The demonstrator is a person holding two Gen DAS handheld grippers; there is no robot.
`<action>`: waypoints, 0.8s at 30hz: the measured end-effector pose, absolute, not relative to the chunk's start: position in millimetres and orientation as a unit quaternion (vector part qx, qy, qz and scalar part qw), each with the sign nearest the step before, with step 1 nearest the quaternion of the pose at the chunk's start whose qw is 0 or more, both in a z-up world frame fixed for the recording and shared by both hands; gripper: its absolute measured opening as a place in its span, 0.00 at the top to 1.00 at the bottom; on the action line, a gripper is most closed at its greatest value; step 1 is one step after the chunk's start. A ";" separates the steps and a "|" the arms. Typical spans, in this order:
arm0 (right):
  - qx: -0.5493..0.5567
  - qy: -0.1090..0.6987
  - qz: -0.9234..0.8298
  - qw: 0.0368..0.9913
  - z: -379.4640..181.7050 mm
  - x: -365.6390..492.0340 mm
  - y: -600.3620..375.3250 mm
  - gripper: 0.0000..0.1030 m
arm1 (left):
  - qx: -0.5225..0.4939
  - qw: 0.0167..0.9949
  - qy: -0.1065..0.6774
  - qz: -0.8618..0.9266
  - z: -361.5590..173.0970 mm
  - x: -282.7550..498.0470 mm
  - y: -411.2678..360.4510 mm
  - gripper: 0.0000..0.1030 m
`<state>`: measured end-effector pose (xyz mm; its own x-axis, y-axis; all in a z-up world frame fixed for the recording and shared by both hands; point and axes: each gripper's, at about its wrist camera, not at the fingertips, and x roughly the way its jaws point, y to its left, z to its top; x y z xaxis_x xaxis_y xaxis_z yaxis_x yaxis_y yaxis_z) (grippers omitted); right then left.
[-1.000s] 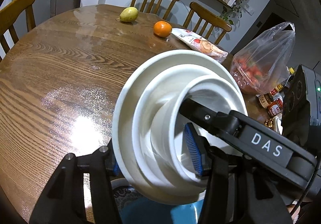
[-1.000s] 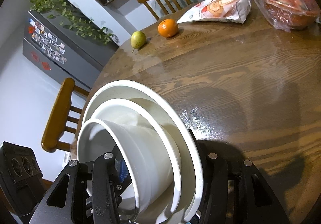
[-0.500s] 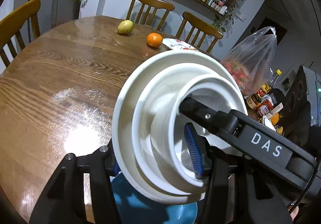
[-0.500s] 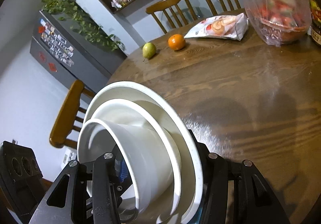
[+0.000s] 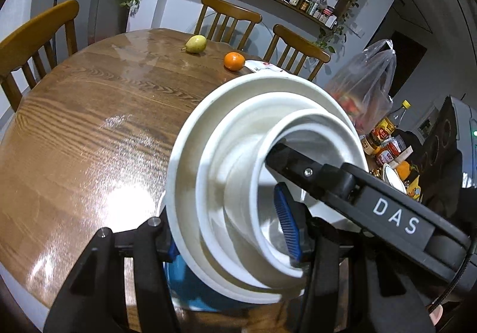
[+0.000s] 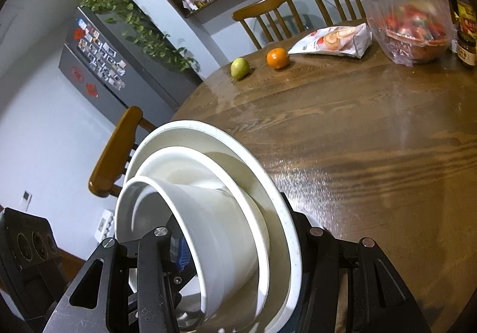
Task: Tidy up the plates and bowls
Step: 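Carry the bowl stack toward the teal plate on the plate stack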
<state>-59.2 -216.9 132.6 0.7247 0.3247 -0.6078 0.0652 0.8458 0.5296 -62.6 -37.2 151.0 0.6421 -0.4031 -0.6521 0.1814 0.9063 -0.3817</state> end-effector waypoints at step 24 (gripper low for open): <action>0.269 0.399 0.064 0.874 93.0 -89.3 -211.6 0.49 | -0.140 0.876 0.434 -0.159 111.3 -91.6 -35.2 0.51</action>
